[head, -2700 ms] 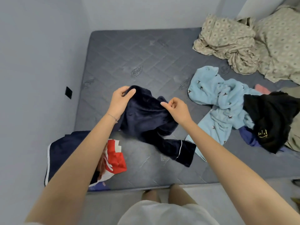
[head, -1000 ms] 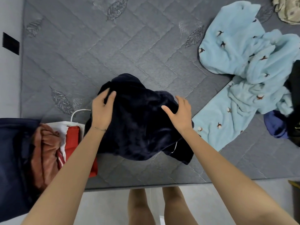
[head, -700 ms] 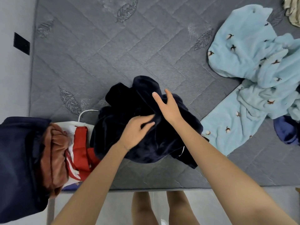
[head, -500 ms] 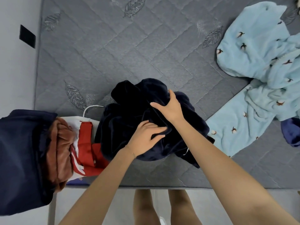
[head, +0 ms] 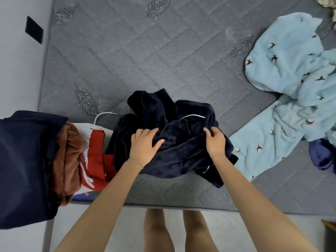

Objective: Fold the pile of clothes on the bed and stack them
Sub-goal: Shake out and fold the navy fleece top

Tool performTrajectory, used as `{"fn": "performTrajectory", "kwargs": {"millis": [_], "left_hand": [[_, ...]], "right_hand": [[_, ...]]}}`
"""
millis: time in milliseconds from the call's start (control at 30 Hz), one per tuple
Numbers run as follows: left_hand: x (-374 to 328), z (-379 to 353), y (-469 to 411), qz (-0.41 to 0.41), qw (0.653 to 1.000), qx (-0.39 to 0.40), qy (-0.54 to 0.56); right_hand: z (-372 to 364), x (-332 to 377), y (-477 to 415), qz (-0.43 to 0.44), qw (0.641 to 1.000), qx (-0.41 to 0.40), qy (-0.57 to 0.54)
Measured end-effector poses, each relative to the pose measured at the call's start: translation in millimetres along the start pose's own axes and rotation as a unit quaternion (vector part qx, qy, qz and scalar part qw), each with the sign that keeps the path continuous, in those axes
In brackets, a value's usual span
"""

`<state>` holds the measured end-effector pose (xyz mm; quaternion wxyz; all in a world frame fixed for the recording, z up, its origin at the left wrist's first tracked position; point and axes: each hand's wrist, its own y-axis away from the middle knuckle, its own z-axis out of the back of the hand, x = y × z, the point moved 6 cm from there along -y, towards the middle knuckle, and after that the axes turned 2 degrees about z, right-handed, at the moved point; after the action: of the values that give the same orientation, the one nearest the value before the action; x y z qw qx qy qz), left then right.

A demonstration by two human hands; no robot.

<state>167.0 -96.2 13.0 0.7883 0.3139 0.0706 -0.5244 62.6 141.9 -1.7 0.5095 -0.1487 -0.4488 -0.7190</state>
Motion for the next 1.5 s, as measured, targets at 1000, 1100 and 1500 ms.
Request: {"fn": "performTrajectory", "kwargs": {"millis": [1000,1100,1500], "left_hand": [[6,7,37,0.106,0.966,-0.185,0.149],[18,6,26,0.214,0.942,-0.168,0.198],[3,36,10,0.083,0.921,-0.142,0.353]], "right_hand": [[15,24,-1,0.099,0.977,-0.018,0.187],[1,43,-1,0.211,0.951,-0.001,0.227],[-41,106,36,0.206,0.952,0.212,0.081]]}}
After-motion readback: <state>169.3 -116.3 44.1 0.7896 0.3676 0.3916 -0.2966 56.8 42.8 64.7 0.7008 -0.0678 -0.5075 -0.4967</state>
